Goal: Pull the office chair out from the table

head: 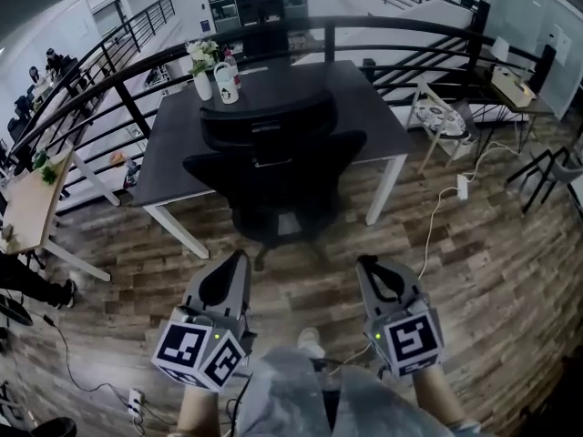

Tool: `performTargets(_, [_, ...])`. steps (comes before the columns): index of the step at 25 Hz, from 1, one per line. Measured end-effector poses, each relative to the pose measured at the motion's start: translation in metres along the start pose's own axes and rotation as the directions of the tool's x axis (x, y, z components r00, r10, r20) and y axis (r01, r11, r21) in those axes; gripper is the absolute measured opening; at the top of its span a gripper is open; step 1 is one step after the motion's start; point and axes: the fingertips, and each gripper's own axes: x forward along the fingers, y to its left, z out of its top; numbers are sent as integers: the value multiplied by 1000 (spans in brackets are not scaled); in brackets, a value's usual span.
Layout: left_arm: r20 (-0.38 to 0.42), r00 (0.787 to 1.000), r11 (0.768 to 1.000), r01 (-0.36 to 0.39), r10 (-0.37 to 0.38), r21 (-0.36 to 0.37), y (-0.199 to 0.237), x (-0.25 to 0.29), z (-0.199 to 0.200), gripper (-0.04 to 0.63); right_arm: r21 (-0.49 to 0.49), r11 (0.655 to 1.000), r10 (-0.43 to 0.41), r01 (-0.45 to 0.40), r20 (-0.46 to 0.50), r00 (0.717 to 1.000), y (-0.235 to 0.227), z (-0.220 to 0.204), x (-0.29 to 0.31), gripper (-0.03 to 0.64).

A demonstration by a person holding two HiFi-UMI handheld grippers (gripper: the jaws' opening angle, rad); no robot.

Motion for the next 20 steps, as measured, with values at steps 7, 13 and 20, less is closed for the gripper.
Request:
performTargets(7, [12, 1000, 983, -29, 28, 179, 49, 51, 15, 14, -112, 993, -29, 26, -27, 999, -39, 6, 59, 5])
performTargets(13, [14, 992, 949, -122, 124, 289, 99, 87, 16, 14, -206, 976, -77, 69, -34, 996, -76, 5, 102, 6])
performTargets(20, [-29, 972, 860, -191, 232, 473, 157, 114, 7, 15, -411, 908, -115, 79, -62, 991, -120, 4, 157, 91])
